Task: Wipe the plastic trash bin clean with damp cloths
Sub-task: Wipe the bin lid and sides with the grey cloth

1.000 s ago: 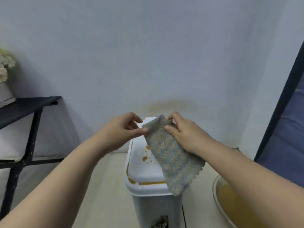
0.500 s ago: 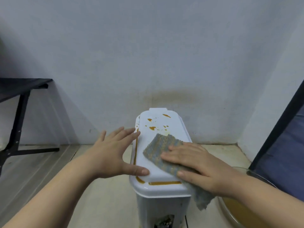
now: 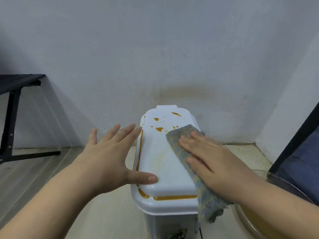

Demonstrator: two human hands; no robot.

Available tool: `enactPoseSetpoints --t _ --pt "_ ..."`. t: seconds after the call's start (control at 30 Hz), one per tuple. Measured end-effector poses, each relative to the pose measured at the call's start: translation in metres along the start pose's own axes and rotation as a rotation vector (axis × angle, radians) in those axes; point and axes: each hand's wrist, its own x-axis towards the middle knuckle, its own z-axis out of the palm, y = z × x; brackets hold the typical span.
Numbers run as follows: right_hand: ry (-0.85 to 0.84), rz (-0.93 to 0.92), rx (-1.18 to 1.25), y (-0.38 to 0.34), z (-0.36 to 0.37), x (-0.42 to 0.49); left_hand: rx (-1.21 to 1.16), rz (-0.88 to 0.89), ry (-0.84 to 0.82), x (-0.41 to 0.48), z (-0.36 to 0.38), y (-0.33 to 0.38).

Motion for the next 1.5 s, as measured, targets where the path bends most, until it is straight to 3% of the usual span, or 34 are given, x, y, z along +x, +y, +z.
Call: enactPoseSetpoints --t 0.1,0.2,0.33,0.43,0.57,0.7,0.8,0.9,1.0,1.07,1.13,1.3,1.5 --pt "-0.153 -0.181 0.060 -0.004 -0.003 0.008 -0.017 0.000 -0.042 0.001 -0.001 -0.001" --pt "-0.283 -0.215 0.014 0.001 -0.007 0.045 -0.008 0.009 -0.094 0.003 -0.005 0.001" --pt "-0.120 0.024 0.065 0.018 -0.004 0.060 -0.024 -0.017 -0.094 0.002 -0.006 0.004" --pt "0.004 -0.017 0.050 0.014 0.004 0.017 -0.028 -0.031 -0.089 0.001 -0.006 0.005" --pt "-0.243 -0.228 -0.093 0.000 0.005 0.053 0.026 -0.020 -0.103 0.000 -0.007 0.005" --pt "-0.238 0.019 -0.127 0.012 -0.001 0.113 -0.018 -0.048 -0.116 -0.002 -0.008 0.005" --pt "-0.149 0.208 -0.168 0.030 0.007 0.082 -0.015 -0.052 -0.108 -0.002 -0.006 0.004" --pt "-0.099 0.103 -0.228 0.014 0.020 0.055 -0.002 -0.029 -0.104 0.001 -0.005 0.003" --pt "-0.255 -0.076 -0.181 0.004 0.020 0.096 0.026 0.007 -0.129 0.004 -0.006 0.003" --pt "-0.305 -0.025 -0.166 0.014 0.013 0.133 0.013 0.014 -0.135 0.005 -0.007 0.003" --pt "-0.273 0.141 -0.143 0.038 0.004 0.150 -0.010 -0.001 -0.149 0.005 -0.007 0.003" --pt "-0.064 0.436 0.242 0.063 0.009 0.097 -0.040 -0.011 -0.117 0.007 -0.004 0.002" --pt "0.248 0.473 0.899 0.022 0.027 0.018 -0.090 0.145 -0.109 0.020 -0.005 0.008"
